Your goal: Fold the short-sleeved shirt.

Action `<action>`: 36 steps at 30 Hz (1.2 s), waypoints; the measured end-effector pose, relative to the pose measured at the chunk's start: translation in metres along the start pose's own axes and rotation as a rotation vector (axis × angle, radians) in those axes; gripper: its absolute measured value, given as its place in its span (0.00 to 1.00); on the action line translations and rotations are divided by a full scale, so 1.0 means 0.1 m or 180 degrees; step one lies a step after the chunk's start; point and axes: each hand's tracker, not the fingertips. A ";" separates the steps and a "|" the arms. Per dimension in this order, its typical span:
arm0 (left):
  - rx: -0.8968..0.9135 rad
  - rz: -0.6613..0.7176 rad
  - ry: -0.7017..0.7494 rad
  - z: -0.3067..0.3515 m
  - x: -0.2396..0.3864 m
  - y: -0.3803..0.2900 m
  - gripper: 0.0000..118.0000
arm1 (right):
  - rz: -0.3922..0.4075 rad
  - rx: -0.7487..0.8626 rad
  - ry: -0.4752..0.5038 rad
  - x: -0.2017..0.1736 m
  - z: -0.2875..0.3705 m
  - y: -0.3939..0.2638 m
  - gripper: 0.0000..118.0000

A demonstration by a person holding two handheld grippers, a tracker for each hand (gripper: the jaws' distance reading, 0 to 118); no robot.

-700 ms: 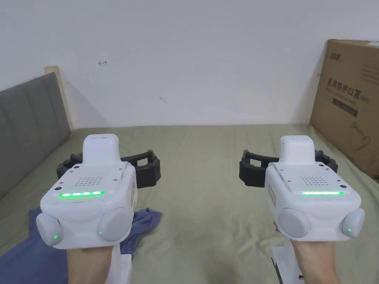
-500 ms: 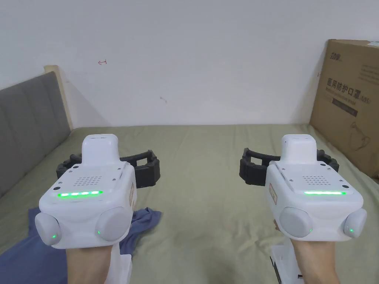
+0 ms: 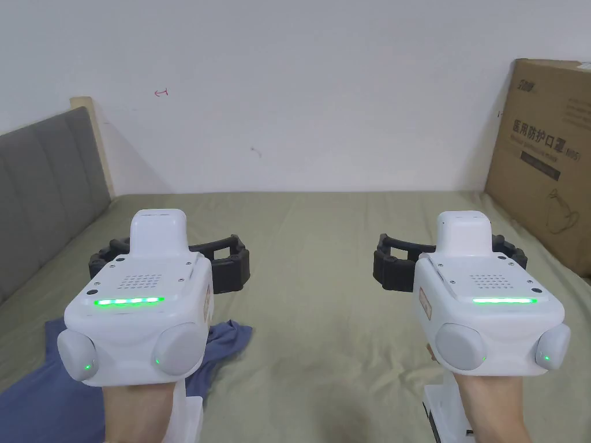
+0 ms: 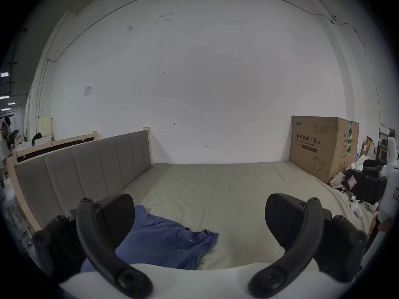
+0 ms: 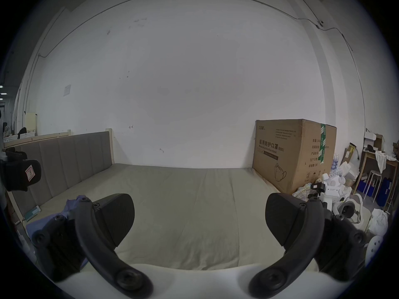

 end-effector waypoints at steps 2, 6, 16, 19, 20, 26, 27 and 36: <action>0.0013 -0.0033 0.0037 -0.01 -0.01 0.00 1.00 | -0.0004 -0.0006 -0.0002 0.00 0.00 0.00 1.00; 0.0044 -0.0056 0.0025 0.00 -0.01 0.00 1.00 | -0.0015 -0.0021 0.0005 -0.01 -0.01 -0.01 1.00; -0.0016 -0.0047 -0.0022 -0.01 0.00 -0.02 1.00 | -0.0012 -0.0051 0.0028 -0.01 -0.01 -0.03 1.00; -0.0011 -0.0054 -0.0018 -0.01 -0.01 -0.02 1.00 | -0.0025 -0.0060 0.0034 0.00 -0.01 -0.03 1.00; -0.0012 -0.0051 -0.0013 -0.01 -0.01 -0.02 1.00 | -0.0033 -0.0064 0.0035 0.00 -0.01 -0.03 1.00; -0.0023 -0.0042 -0.0017 -0.02 -0.01 -0.04 1.00 | -0.0042 -0.0070 0.0039 -0.01 -0.03 -0.02 1.00; -0.0020 -0.0043 -0.0019 -0.02 -0.02 -0.04 1.00 | -0.0029 -0.0063 0.0037 -0.01 -0.03 -0.02 1.00; -0.0021 -0.0027 -0.0020 -0.02 -0.03 -0.04 1.00 | -0.0053 -0.0049 0.0026 0.00 -0.02 0.00 1.00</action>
